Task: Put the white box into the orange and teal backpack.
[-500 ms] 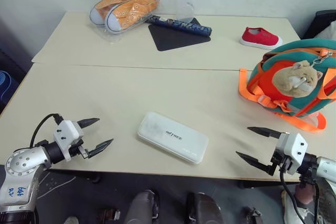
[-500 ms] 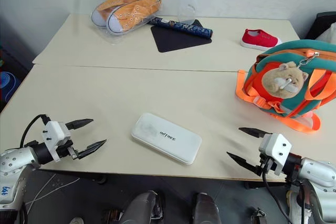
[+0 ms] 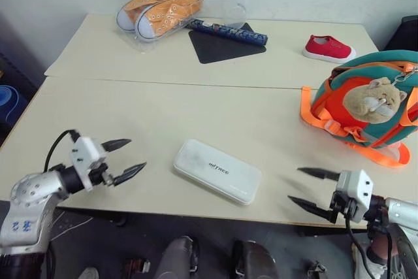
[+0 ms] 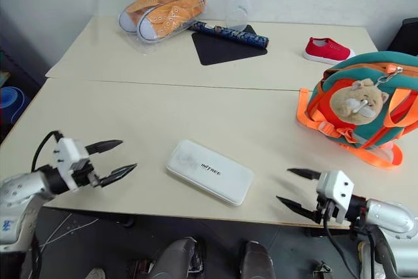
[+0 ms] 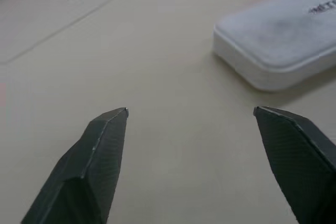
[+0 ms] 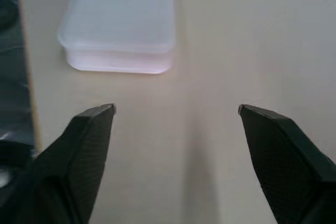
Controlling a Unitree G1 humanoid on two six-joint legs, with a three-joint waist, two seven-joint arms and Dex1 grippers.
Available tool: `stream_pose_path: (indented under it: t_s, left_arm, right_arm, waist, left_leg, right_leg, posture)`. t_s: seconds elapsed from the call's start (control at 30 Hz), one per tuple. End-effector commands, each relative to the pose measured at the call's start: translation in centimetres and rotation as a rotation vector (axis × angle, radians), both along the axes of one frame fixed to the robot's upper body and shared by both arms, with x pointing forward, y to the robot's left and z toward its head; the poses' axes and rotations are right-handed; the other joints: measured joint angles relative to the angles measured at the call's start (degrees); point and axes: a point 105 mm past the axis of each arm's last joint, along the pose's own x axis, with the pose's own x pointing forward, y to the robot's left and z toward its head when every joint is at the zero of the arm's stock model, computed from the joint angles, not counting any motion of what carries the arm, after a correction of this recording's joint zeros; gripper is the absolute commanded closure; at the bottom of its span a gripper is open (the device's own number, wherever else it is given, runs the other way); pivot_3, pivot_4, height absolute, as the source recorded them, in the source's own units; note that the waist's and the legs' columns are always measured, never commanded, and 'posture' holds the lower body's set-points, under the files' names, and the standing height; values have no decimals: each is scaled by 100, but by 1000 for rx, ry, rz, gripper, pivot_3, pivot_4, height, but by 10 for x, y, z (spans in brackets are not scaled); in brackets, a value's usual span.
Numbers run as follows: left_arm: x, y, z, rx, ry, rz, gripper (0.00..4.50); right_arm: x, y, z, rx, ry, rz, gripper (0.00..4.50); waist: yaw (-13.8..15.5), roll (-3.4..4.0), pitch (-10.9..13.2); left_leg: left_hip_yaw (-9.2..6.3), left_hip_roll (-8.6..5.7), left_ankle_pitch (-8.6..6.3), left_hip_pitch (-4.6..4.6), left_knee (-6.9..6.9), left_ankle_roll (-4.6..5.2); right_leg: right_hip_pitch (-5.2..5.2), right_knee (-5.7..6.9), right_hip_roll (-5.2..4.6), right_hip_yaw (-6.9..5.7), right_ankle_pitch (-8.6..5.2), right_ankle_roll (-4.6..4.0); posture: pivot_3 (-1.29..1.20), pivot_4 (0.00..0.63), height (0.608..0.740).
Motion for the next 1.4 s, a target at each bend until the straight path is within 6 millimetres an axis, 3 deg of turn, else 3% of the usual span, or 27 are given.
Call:
stream_pose_path:
  t_s: [0.03,0.27,0.3,0.33,0.57,0.9,1.07,1.17,1.3,1.4]
  left_arm:
    - [14,-21,-5,42,-6,-33,1833]
    - [55,-48,-20,72,23,-62,4032]
    - [57,-53,-21,66,33,-74,4389]
    - [58,-56,-22,67,39,-87,4448]
    - [38,-83,-26,12,100,-228,4448]
    - [3,-100,-33,-22,181,-284,4448]
    - [5,-98,-36,-37,196,-228,4448]
    - [9,-82,-42,-39,278,-140,4448]
    - [12,-62,-39,-135,432,-39,3572]
    - [-9,-43,-49,-257,906,22,2650]
  right_arm:
    - [-9,15,-6,-53,45,86,1978]
    - [-8,26,-26,-99,98,158,4437]
    - [-7,27,-28,-102,104,164,4500]
    - [-6,27,-30,-108,98,161,4500]
    - [16,32,-36,-97,50,98,4500]
    - [48,3,-14,-139,6,-12,4500]
    - [59,-3,-6,-168,-17,-42,4500]
    - [58,-13,-3,-200,6,-59,4500]
    - [55,-22,0,-222,18,-75,4500]
    - [54,-30,3,-234,18,-90,4500]
  waist:
    - [-3,0,0]
    - [-9,-5,-2]
    - [-7,-5,-2]
    - [-8,-6,-2]
    - [-29,-13,-4]
    - [-4,-13,-4]
    - [-6,-12,-4]
    - [-10,-11,-3]
    - [-12,-12,-3]
    - [-13,-12,-3]
  left_leg:
    - [1,0,0,0,0,0]
    - [7,0,3,-1,4,-3]
    - [6,0,3,-1,5,-1]
    - [6,0,5,-3,6,2]
    - [3,3,4,-3,25,0]
    - [2,2,1,1,31,3]
    - [-4,1,1,-4,32,3]
    - [-2,1,1,-6,31,3]
    - [-2,2,1,-6,31,5]
    - [-5,3,2,-5,32,5]
  right_leg:
    - [0,0,1,0,0,0]
    - [-4,7,12,-5,0,0]
    - [-3,10,13,-8,0,0]
    - [-3,12,13,-10,0,0]
    - [3,14,11,-10,0,1]
    - [8,14,3,-4,1,1]
    - [7,12,4,-10,1,1]
    - [6,13,6,-11,1,1]
    - [6,12,6,-12,1,1]
    - [6,15,7,-12,1,2]
  posture:
    - [0,150,740]
    - [0,150,740]
    - [0,150,740]
    - [0,150,740]
    - [0,150,740]
    - [0,150,740]
    - [0,150,740]
    - [0,150,740]
    - [0,150,740]
    - [0,150,740]
